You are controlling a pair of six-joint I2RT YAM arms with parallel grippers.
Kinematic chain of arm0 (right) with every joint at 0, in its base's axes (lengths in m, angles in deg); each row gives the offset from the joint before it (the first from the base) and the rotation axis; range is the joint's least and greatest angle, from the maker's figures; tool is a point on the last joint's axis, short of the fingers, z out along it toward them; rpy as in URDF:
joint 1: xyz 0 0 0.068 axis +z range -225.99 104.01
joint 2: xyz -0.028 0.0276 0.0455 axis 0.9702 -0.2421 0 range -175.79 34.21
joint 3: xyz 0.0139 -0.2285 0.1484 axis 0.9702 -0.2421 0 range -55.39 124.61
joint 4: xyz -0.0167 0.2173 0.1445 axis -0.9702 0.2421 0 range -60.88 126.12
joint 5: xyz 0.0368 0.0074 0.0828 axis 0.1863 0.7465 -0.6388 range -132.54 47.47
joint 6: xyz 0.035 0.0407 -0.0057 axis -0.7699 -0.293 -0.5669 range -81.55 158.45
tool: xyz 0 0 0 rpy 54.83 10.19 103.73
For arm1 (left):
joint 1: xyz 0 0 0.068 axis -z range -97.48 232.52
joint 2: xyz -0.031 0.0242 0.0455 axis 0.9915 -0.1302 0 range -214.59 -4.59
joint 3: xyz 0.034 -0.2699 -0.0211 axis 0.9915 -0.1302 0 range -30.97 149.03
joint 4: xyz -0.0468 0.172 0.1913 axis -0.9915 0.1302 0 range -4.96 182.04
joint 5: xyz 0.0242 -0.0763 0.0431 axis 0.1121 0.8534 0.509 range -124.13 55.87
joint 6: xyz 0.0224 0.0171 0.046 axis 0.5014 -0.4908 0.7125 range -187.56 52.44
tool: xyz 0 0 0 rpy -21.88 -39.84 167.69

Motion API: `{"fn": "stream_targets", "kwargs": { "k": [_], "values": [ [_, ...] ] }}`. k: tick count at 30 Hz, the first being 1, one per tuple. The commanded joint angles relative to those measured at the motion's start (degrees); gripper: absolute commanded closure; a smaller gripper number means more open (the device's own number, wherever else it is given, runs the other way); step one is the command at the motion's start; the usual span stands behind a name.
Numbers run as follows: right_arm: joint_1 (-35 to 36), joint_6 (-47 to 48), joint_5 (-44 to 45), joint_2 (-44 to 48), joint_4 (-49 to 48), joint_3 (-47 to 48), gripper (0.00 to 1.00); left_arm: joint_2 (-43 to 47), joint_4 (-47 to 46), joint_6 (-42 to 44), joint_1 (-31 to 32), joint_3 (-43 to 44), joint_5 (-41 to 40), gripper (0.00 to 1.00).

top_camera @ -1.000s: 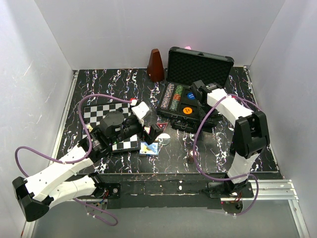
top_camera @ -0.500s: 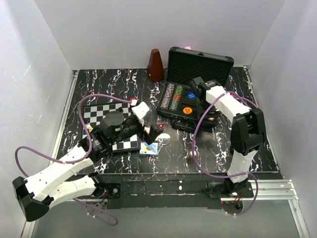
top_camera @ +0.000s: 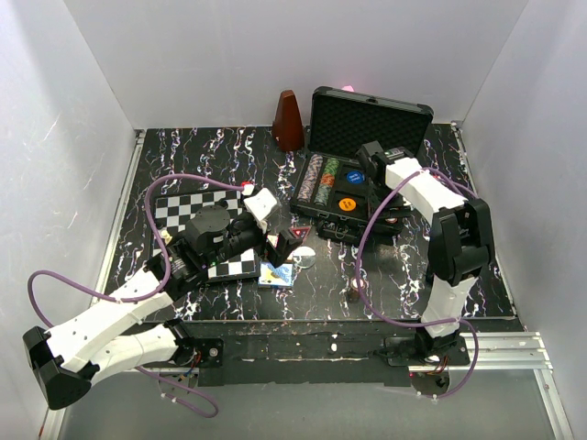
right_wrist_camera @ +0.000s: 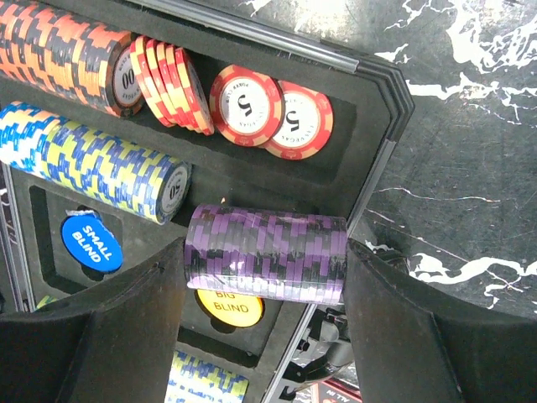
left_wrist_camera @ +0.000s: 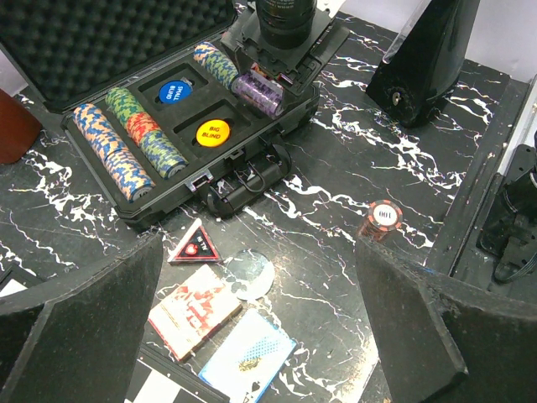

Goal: Pack up texas hold em set

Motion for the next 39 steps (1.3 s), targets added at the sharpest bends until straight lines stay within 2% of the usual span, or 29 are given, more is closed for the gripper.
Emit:
{"fn": "stream_targets", "kwargs": {
  "k": [1,8,17,26,39],
  "values": [
    [-0.82,-38.55,0.27,-3.00,3.37,2.11,0.99,0.09,-0.17,0.53,-0.30,1.60,0.04,0.02],
    [-1.69,-40.75,-1.22,-6.87,4.95,7.56,0.99,-0.09,-0.43,0.44,-0.21,1.25,0.30,0.02],
    [-2.48,-43.65,-2.28,-8.46,1.97,8.18,0.99,-1.32,-1.05,-0.35,-0.30,1.07,1.27,0.02],
    [-3.19,-43.74,-2.72,-11.71,1.96,13.63,0.99,-1.85,-1.13,-0.35,-0.30,0.90,1.27,0.02],
    [-3.98,-40.84,0.44,-10.22,-4.71,11.09,0.99,-1.23,-1.13,-0.18,-0.30,0.90,1.36,0.02]
  ]
}}
